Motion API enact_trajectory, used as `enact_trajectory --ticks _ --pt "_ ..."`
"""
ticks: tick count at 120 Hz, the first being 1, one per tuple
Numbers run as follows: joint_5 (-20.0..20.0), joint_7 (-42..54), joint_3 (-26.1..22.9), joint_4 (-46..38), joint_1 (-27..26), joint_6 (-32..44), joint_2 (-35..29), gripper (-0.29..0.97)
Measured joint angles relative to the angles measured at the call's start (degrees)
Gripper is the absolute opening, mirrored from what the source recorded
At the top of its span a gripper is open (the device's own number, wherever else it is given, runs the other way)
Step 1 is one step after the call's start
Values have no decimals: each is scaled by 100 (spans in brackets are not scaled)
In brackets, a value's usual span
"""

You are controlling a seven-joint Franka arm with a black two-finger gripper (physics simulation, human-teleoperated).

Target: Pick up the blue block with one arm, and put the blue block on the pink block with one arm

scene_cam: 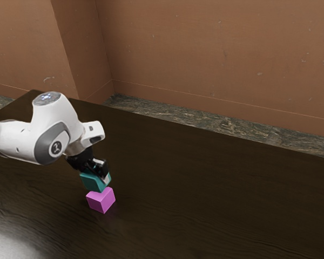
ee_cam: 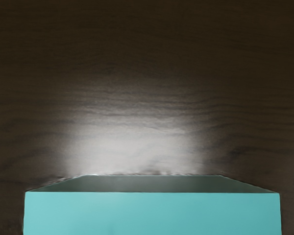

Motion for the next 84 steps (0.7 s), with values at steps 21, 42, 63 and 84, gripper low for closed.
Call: enact_trajectory --ticks 21,42,63,84 --pt "17 -388 -2 -57 38 -5 29 36" --pt "11 -658 1 -56 43 -10 59 41" --pt "-33 -788 3 -54 47 -20 45 54" --pt "174 -887 40 370 12 -214 -796 62"
